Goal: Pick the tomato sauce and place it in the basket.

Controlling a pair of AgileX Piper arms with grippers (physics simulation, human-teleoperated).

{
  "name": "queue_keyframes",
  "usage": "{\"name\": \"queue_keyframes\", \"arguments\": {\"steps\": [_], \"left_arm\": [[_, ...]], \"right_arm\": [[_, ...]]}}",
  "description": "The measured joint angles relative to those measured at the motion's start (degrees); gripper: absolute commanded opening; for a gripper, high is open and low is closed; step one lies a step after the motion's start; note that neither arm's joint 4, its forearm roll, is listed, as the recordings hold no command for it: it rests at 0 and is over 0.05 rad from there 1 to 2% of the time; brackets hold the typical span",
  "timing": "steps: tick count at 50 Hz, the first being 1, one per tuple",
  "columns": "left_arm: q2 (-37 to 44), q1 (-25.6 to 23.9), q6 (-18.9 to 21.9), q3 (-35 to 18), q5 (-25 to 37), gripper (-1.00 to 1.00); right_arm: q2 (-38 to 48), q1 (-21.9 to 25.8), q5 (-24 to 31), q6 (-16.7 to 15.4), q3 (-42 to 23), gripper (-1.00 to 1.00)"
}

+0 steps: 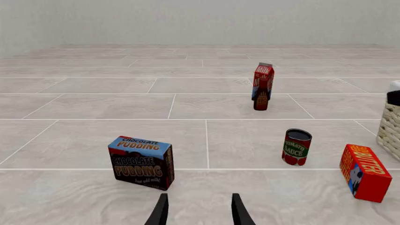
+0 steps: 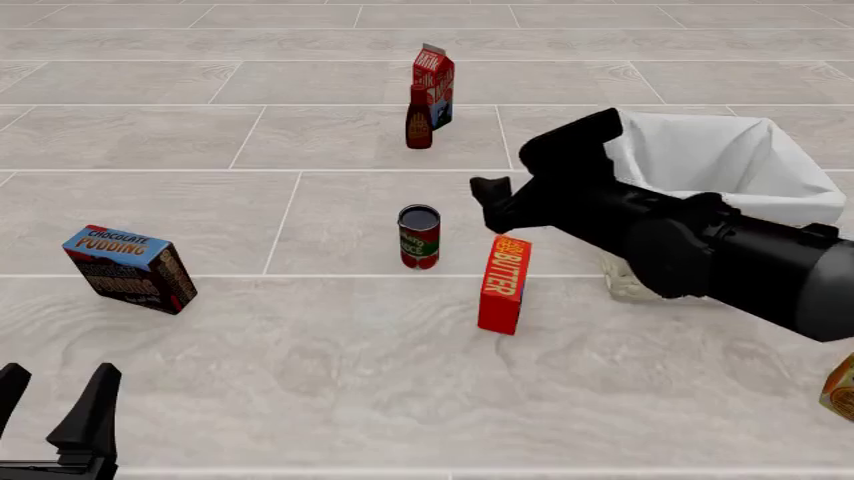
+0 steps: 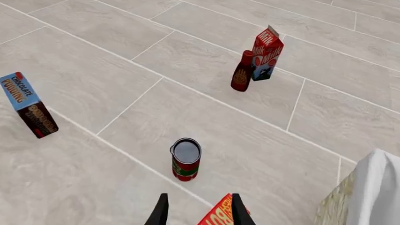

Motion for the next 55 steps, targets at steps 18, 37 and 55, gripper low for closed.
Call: {"name": "queue_keyframes", "arguments": {"steps": [18,37,55], "left_arm": [[0.00,0.00,0.00,0.00,0.00,1.00],[0.00,0.00,0.00,0.00,0.00,1.00],[0.00,0.00,0.00,0.00,0.00,1.00]], "right_arm": [[5.37,-0.72,2.74,-0.80,-6.28,1.00],[9.16,-0.86,5.67,-1.10,-11.52,1.00],[13.52,-0.59,7.20,-0.80,-15.26,1.00]]}}
